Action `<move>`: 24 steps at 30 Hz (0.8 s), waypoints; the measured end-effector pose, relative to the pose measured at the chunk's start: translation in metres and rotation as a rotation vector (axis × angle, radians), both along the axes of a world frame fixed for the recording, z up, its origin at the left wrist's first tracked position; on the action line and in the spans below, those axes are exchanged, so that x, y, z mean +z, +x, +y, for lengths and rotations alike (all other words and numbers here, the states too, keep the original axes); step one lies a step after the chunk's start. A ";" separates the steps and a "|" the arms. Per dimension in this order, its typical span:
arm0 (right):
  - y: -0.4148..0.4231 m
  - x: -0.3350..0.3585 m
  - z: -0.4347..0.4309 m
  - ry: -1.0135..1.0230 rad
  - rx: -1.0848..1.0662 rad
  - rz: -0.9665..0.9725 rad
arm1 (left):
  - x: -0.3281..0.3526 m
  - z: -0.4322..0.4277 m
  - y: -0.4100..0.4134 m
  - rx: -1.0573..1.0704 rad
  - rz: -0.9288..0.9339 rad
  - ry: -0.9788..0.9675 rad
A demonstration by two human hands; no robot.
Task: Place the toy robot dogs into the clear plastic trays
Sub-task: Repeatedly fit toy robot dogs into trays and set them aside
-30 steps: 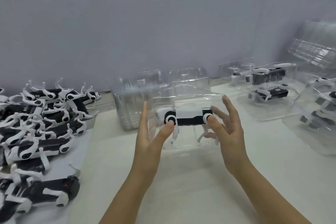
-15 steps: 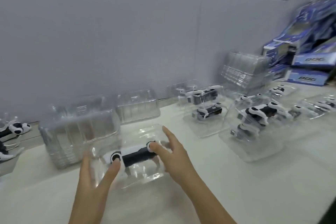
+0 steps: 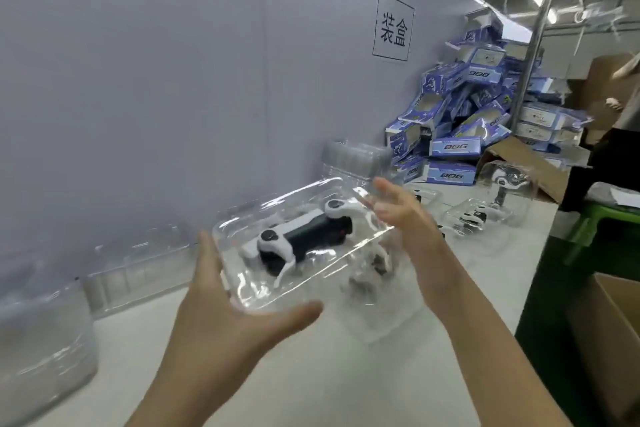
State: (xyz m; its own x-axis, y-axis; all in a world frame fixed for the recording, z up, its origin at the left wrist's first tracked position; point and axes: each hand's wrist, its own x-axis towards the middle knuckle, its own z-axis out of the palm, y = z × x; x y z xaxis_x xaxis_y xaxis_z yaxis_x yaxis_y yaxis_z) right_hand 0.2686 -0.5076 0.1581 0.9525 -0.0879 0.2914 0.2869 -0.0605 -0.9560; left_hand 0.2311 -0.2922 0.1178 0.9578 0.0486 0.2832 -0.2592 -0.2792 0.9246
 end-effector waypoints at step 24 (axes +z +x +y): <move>0.132 -0.046 -0.112 -0.170 -0.361 0.019 | -0.031 -0.116 0.113 -0.223 0.071 -0.131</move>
